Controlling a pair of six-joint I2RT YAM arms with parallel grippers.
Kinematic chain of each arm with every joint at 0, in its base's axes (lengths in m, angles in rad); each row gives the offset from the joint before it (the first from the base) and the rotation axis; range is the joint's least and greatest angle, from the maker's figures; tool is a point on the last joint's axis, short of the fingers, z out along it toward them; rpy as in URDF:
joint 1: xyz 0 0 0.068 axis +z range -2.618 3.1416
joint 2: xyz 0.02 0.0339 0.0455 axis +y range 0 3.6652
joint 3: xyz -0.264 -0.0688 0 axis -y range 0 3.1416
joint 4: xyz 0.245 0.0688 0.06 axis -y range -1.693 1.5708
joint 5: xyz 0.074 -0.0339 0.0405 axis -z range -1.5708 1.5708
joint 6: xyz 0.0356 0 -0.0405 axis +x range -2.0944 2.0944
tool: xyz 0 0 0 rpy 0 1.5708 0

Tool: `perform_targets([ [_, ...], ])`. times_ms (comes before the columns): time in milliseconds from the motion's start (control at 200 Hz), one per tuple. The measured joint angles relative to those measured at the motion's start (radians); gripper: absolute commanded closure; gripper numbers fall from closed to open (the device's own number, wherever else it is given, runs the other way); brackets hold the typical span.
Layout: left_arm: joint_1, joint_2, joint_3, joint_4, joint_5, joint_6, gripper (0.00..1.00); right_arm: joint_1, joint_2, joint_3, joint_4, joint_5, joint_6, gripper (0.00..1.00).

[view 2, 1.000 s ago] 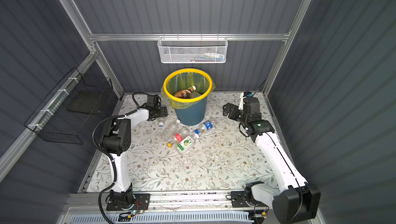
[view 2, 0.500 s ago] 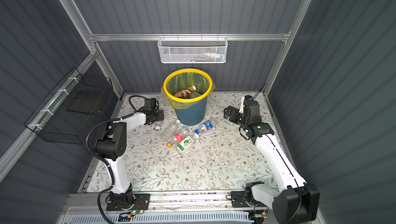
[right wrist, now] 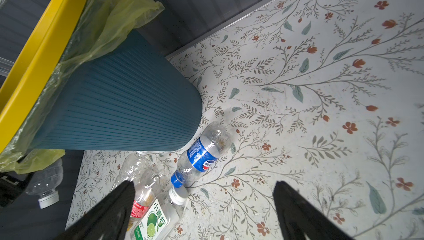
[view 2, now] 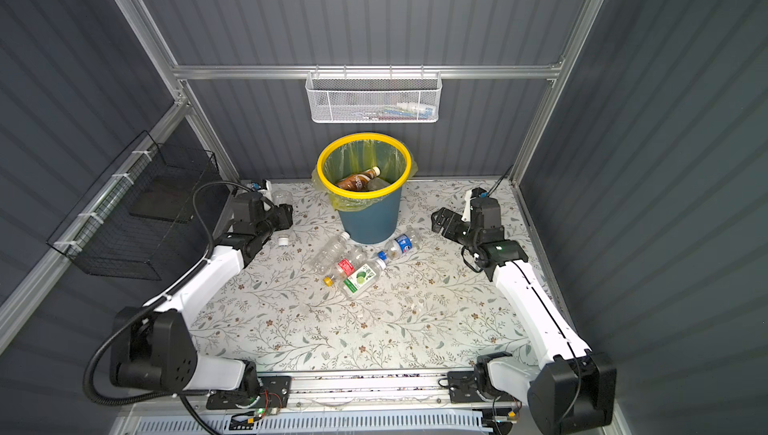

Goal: Throw the plastic bottles in the bin
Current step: 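Lift the clear bottle with the left gripper and drop it into the bin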

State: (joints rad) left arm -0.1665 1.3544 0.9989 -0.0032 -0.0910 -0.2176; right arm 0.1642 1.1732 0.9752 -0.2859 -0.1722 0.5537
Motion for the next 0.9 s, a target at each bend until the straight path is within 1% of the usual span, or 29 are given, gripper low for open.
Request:
perform_targets([
  [180, 0.000, -0.177, -0.042, 0.016, -0.039, 0.026, 0.51, 0.000, 0.014, -0.030, 0.027, -0.010, 0.019, 0.05],
  [375, 0.000, -0.330, -0.054, 0.083, -0.043, 0.081, 0.50, 0.000, 0.033, -0.041, 0.040, -0.024, 0.035, 0.06],
  [470, 0.000, -0.388, -0.043, 0.133, -0.022, 0.112, 0.50, 0.000, 0.026, -0.051, 0.063, -0.024, 0.042, 0.06],
  [575, 0.000, -0.408, 0.011, 0.203, 0.042, 0.131, 0.49, 0.000, 0.010, -0.076, 0.091, -0.024, 0.053, 0.06],
  [680, 0.000, -0.346, 0.140, 0.244, 0.116, 0.136, 0.49, 0.000, 0.002, -0.091, 0.117, -0.028, 0.069, 0.07],
  [750, 0.000, -0.263, 0.257, 0.258, 0.166, 0.127, 0.51, 0.000, 0.002, -0.097, 0.132, -0.035, 0.076, 0.08],
  [790, -0.006, -0.190, 0.347, 0.248, 0.205, 0.115, 0.51, 0.000, 0.002, -0.100, 0.143, -0.040, 0.082, 0.08],
  [831, -0.024, -0.105, 0.461, 0.215, 0.225, 0.109, 0.47, 0.000, 0.002, -0.105, 0.155, -0.045, 0.091, 0.08],
  [861, -0.045, -0.037, 0.550, 0.187, 0.228, 0.117, 0.43, 0.000, 0.002, -0.106, 0.160, -0.050, 0.095, 0.08],
  [901, -0.091, 0.075, 0.700, 0.124, 0.232, 0.132, 0.31, 0.002, 0.003, -0.106, 0.167, -0.057, 0.102, 0.08],
])
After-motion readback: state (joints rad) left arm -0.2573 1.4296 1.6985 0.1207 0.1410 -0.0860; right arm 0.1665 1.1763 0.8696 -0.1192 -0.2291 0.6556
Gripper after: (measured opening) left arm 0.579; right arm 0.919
